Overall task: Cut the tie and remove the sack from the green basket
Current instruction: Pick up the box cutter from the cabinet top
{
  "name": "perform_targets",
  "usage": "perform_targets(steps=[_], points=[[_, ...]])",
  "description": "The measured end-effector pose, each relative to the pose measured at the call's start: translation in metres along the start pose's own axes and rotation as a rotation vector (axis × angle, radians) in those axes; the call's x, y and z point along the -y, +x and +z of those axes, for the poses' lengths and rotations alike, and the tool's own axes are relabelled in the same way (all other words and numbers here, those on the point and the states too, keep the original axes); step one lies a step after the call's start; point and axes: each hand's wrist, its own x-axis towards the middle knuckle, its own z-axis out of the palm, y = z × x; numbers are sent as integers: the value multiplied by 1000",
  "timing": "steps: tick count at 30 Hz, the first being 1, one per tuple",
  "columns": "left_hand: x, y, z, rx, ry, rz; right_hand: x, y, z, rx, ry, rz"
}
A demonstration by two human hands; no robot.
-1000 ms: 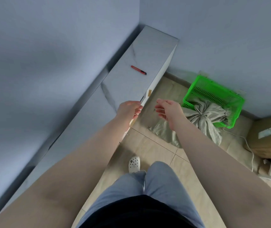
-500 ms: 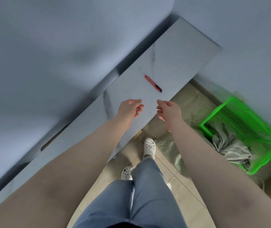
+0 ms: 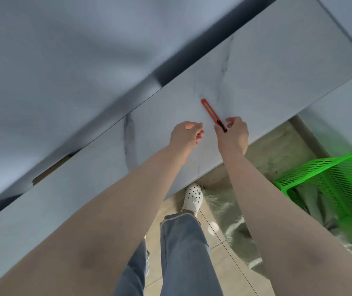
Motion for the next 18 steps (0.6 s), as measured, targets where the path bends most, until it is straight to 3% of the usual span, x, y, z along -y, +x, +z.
perform_targets(steps=[9, 18], points=[[6, 47, 38, -68, -60, 4, -9, 22, 20, -71, -175, -105], [0, 26, 16, -159, -150, 53, 6, -25, 9, 314, 524, 47]])
